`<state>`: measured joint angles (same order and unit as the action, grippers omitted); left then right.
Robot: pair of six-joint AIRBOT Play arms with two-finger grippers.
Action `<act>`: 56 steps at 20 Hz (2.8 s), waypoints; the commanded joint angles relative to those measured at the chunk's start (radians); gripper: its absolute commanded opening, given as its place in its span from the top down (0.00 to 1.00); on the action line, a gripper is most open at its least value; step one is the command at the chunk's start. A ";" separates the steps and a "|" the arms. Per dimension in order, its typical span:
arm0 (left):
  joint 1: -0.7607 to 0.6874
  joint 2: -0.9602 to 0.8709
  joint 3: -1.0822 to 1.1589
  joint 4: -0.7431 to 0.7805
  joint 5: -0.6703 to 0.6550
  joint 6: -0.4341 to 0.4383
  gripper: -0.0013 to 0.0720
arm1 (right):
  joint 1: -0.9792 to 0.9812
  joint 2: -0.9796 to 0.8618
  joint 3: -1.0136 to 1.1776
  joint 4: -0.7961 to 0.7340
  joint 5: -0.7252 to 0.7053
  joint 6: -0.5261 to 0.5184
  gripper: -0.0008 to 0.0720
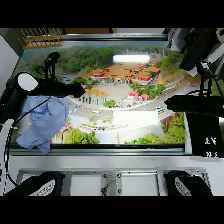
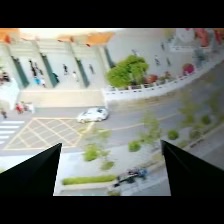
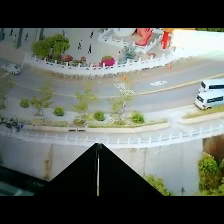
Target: Fold the clothes and pants, and hang the long-sleeved shirts on hangers.
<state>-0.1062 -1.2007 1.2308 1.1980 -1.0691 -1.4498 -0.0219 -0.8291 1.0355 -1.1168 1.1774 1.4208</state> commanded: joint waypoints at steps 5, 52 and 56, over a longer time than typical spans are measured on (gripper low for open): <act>0.195 -0.008 -0.236 0.449 0.070 -0.171 0.05 | 0.001 0.000 0.000 0.000 0.000 0.000 0.96; 0.404 -0.349 -0.253 -0.076 0.081 -0.082 0.08 | 0.005 -0.036 -0.001 0.067 0.001 0.034 0.96; 0.328 -0.348 -0.253 -0.076 0.128 -0.083 0.08 | 0.005 -0.036 -0.009 0.067 0.000 0.034 0.96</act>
<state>0.2676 -1.5391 0.9829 1.1164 -0.9726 -1.5326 -0.0181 -0.8642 1.0317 -1.0504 1.1774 1.4509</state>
